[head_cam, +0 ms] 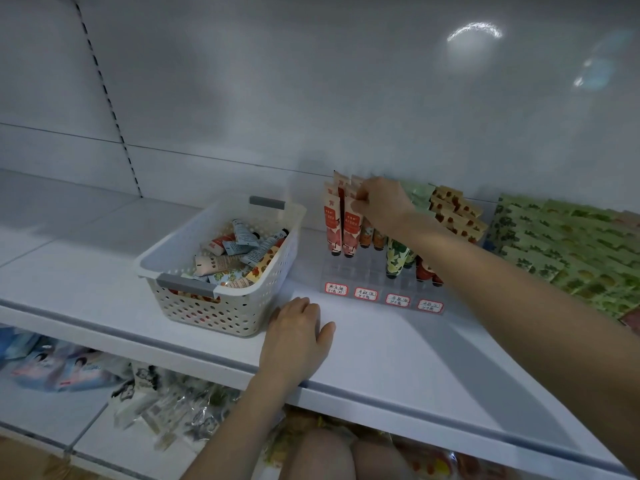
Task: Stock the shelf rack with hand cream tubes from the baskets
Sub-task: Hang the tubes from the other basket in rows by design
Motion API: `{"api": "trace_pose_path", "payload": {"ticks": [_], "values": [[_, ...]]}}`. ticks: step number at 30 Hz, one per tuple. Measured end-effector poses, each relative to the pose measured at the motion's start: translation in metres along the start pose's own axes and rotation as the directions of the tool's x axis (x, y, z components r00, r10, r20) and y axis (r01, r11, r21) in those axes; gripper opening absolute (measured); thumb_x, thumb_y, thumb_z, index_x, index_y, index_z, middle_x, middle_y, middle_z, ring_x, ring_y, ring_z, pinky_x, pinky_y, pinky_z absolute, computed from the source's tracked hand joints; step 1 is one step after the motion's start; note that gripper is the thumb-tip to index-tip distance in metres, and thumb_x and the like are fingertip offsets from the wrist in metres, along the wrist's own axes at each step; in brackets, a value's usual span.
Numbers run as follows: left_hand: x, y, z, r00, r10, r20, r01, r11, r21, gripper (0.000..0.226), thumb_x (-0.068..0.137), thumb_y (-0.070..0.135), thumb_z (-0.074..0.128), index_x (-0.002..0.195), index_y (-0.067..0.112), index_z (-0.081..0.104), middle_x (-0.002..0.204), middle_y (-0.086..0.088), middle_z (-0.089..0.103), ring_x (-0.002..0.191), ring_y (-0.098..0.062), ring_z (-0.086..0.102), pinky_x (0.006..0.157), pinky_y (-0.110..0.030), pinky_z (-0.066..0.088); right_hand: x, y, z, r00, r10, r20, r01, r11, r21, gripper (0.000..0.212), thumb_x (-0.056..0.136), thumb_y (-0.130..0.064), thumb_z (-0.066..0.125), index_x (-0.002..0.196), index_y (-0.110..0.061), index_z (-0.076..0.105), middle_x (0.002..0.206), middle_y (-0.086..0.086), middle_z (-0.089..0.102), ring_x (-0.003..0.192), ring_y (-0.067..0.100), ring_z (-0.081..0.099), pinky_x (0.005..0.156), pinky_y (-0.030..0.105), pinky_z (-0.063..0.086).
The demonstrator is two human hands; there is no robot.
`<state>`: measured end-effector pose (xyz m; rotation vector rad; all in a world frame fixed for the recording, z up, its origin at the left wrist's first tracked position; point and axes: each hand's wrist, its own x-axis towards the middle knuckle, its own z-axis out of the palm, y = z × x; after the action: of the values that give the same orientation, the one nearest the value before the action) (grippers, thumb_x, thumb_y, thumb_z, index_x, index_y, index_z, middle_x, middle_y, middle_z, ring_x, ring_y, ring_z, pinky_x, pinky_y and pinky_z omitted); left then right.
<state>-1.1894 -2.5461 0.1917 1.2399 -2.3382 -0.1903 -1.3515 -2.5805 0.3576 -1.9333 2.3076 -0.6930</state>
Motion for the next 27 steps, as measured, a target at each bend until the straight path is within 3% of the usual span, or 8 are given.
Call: {"api": "trace_pose_path", "payload": {"ticks": [7,17,24,27], "values": [[0.000,0.002,-0.002,1.000,-0.001,0.001,0.001,1.000,0.004,0.026,0.093,0.042,0.042,0.081,0.018,0.045,0.093,0.003,0.053,0.090,-0.013,0.049,0.080,-0.025,0.043,-0.002,-0.001,-0.005,1.000,-0.032,0.001,0.032,0.999,-0.004,0.020,0.092,-0.008,0.052,0.100,0.008,0.061,0.095,0.022,0.067,0.086,0.031,0.067,0.079,0.040,0.055],[0.000,0.001,-0.001,1.000,-0.006,0.009,0.006,1.000,-0.002,0.031,0.093,0.041,0.042,0.095,0.014,0.057,0.101,0.003,0.055,0.096,-0.014,0.050,0.085,-0.027,0.044,-0.005,0.000,-0.009,1.000,-0.019,0.010,0.019,1.000,-0.006,0.022,0.092,-0.009,0.054,0.102,0.008,0.061,0.100,0.023,0.066,0.090,0.031,0.066,0.079,0.037,0.055],[-0.002,0.007,-0.007,1.000,0.009,0.010,-0.009,1.000,0.009,0.027,0.094,0.039,0.041,0.082,0.016,0.046,0.093,0.001,0.052,0.090,-0.014,0.049,0.080,-0.025,0.041,-0.013,0.001,-0.015,0.998,-0.049,-0.030,0.048,0.999,-0.019,0.023,0.093,-0.015,0.053,0.101,0.005,0.062,0.102,0.019,0.065,0.090,0.029,0.063,0.077,0.034,0.052],[-0.003,0.013,-0.015,0.999,0.021,0.027,-0.023,0.996,0.087,0.031,0.097,0.037,0.037,0.092,0.012,0.055,0.098,-0.002,0.055,0.095,-0.015,0.052,0.082,-0.024,0.040,-0.017,0.000,-0.023,0.996,-0.076,-0.055,0.075,0.997,-0.014,0.028,0.094,-0.020,0.051,0.101,0.005,0.062,0.102,0.019,0.063,0.090,0.030,0.062,0.083,0.042,0.052]]}}
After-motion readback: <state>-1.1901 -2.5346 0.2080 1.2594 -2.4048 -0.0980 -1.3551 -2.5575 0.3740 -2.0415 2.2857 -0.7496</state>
